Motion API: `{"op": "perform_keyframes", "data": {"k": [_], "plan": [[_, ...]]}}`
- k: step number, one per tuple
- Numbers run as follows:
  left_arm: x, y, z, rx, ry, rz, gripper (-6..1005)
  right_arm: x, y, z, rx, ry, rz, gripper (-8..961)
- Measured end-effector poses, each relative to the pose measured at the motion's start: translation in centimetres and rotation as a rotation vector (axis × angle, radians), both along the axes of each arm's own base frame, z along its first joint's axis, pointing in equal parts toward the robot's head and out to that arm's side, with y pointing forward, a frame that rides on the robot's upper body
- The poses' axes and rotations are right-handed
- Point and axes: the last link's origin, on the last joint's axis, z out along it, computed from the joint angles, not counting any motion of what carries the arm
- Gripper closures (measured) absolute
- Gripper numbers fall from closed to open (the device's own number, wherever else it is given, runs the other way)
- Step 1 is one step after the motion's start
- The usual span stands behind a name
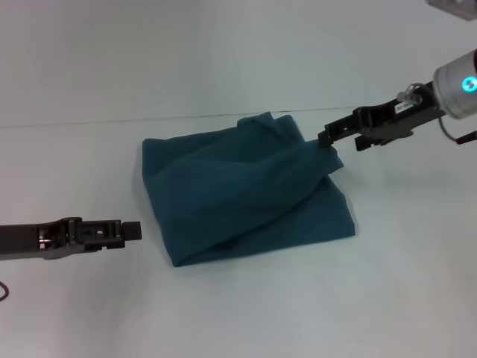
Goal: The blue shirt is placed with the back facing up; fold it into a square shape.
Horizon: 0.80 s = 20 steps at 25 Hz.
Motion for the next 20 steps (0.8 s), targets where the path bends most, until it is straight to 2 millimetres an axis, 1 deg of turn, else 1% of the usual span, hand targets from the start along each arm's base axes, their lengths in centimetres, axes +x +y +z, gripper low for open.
{"op": "perform_keyframes", "data": {"k": [6, 11, 15, 20], "plan": [[0.1, 0.3, -0.1, 0.013, 0.0, 0.007, 414, -0.3, 0.1, -1.7, 0.009, 0.05, -0.013, 55], [-0.1, 0.3, -0.4, 0.016, -0.007, 0.022, 414, -0.5, 0.2, -2.2, 0.006, 0.061, -0.026, 56], [-0.1, 0.5, -0.5, 0.021, -0.01, 0.028, 414, -0.6, 0.2, -2.2, -0.013, 0.058, -0.029, 57], [0.1, 0.7, -0.5, 0.029, -0.018, 0.022, 414, -0.8, 0.1, -2.2, -0.031, 0.055, -0.014, 195]]}}
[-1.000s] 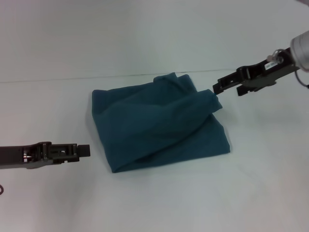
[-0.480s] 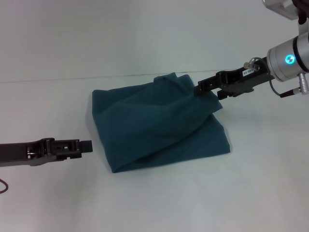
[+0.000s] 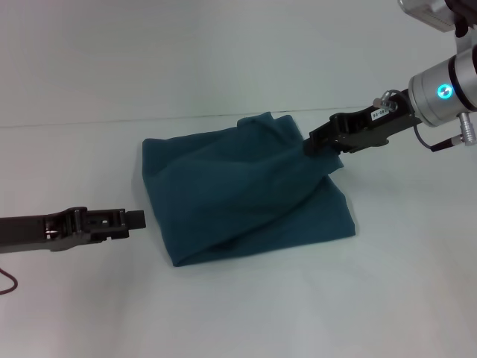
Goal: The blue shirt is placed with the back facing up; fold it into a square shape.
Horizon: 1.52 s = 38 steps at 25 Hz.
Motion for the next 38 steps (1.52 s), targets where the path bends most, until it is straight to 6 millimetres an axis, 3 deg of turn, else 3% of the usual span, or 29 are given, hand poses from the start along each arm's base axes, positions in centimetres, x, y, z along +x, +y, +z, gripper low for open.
{"op": "perform_keyframes", "data": {"k": [17, 21, 30, 38], "plan": [[0.1, 0.1, 0.1, 0.004, -0.002, 0.001, 414, 0.1, -0.9, -0.3, -0.06, 0.021, -0.013, 931], [0.0, 0.2, 0.2, 0.012, -0.009, 0.009, 414, -0.4, -1.7, 0.5, -0.116, 0.018, -0.003, 933], [0.1, 0.3, 0.3, 0.021, -0.018, 0.016, 414, 3.1, -2.3, 1.3, -0.104, -0.125, -0.09, 935], [0.2, 0.4, 0.1, 0.022, -0.021, 0.017, 414, 4.4, -2.4, 0.7, -0.105, -0.169, -0.118, 936]]}}
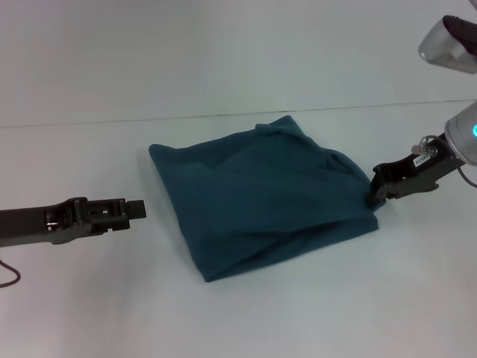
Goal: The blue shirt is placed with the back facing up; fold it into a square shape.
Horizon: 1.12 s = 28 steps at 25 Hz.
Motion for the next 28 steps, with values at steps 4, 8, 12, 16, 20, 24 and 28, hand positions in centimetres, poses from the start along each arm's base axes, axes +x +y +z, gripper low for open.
{"op": "perform_keyframes", "data": {"k": [4, 8, 12, 16, 20, 24, 28], "plan": [[-0.1, -0.1, -0.3, -0.007, -0.008, 0.011, 413, 0.5, 0.1, -0.5, 0.003, -0.035, -0.007, 936], [-0.2, -0.1, -0.4, -0.006, -0.009, 0.016, 413, 0.9, 0.0, -1.2, 0.001, -0.051, -0.009, 934], [-0.1, 0.0, -0.4, -0.005, -0.008, 0.014, 413, 0.9, 0.1, -1.5, 0.005, -0.081, -0.021, 931], [0.0, 0.2, -0.4, -0.002, -0.007, 0.012, 413, 0.5, 0.5, -1.5, 0.017, -0.104, -0.017, 894], [0.0, 0.2, -0.5, -0.002, -0.007, 0.012, 413, 0.5, 1.0, -1.2, 0.041, -0.139, -0.015, 823], [0.0, 0.3, -0.4, 0.002, -0.005, 0.014, 413, 0.5, 1.2, -1.0, 0.038, -0.199, -0.008, 721], [0.0, 0.3, -0.4, 0.003, -0.005, 0.014, 413, -0.3, 1.9, 0.2, 0.09, -0.218, 0.015, 527]]}}
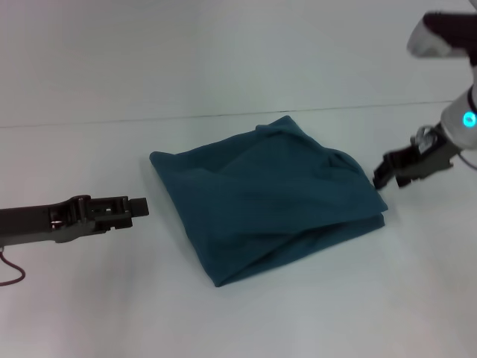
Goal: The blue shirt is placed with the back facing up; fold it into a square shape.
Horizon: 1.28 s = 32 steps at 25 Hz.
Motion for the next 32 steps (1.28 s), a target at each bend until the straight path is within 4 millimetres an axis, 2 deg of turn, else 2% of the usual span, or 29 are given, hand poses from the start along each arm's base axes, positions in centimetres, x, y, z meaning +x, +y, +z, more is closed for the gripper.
{"op": "perform_keyframes", "data": {"k": [5, 8, 14, 21, 25, 32], "plan": [[-0.1, -0.1, 0.1, 0.003, -0.002, 0.004, 413, -2.8, 1.1, 2.0, 0.096, 0.132, 0.088, 517], [-0.2, -0.1, 0.2, 0.009, -0.007, 0.008, 413, -4.2, 2.0, 2.0, 0.137, 0.199, 0.153, 518], [0.1, 0.1, 0.3, 0.023, -0.025, 0.002, 413, -5.2, 3.4, -1.6, 0.178, 0.189, 0.241, 519], [0.2, 0.2, 0.4, 0.031, -0.033, 0.0, 413, -6.0, 3.7, -5.9, 0.16, 0.09, 0.335, 521], [0.3, 0.2, 0.5, 0.043, -0.049, 0.0, 413, -6.2, 3.8, -6.9, 0.142, 0.008, 0.402, 532], [0.4, 0.3, 0.5, 0.049, -0.058, 0.0, 413, -5.8, 3.7, -7.3, 0.123, -0.056, 0.423, 556]]}}
